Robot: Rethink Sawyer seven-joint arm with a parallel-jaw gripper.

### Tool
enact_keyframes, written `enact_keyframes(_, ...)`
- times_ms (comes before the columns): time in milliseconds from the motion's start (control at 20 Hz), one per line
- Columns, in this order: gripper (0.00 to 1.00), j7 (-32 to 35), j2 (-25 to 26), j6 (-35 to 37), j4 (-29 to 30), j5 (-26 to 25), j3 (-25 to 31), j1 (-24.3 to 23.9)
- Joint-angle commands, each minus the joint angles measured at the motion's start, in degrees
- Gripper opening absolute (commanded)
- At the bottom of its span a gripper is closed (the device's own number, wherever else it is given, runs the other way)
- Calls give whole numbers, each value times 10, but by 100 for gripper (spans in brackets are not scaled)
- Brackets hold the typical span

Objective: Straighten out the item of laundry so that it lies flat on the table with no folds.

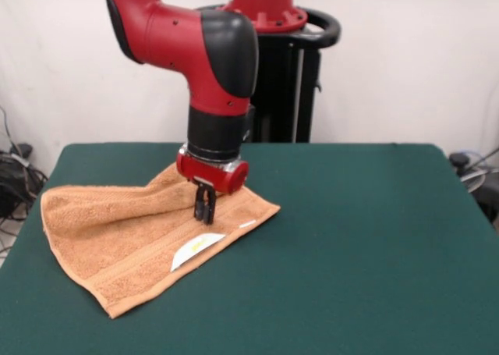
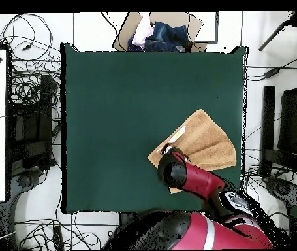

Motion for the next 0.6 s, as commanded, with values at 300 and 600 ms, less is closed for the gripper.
enact_keyframes(300, 0, 92, 26, 43, -64, 62, 25, 24)
enact_keyframes(600, 0, 88, 57, 26, -75, 57, 32, 19)
